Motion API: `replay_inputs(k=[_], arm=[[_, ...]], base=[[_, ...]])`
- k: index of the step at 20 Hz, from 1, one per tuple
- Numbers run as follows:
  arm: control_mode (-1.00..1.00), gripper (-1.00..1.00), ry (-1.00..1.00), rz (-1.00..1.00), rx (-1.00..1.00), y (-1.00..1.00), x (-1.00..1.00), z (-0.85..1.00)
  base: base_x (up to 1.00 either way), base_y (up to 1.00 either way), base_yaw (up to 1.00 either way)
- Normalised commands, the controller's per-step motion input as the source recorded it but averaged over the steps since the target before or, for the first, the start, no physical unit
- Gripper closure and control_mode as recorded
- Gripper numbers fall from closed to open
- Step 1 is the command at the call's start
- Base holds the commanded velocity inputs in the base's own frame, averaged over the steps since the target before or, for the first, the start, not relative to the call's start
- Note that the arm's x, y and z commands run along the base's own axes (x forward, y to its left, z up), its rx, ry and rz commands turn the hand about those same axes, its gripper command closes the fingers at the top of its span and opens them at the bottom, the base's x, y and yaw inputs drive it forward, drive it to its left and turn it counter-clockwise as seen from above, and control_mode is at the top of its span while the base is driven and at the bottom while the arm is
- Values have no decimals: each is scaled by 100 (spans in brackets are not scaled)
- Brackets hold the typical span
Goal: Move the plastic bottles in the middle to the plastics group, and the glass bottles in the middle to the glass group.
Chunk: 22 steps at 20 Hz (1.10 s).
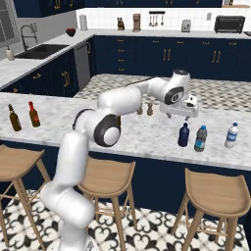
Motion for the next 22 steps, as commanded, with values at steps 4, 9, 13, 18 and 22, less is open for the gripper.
replay_inputs(k=[4,9,13,18,22], arm=[[-100,-100,-1,7,0,85,-68,12],[-100,-100,0,13,-1,100,-58,5],[-100,-100,-4,11,-8,100,-44,48],[-100,-100,-14,3,-2,100,-12,73],[-100,-100,-22,-4,0,100,-8,43]], base=[[0,0,0],[0,0,0],[0,0,0],[0,0,0],[0,0,0]])
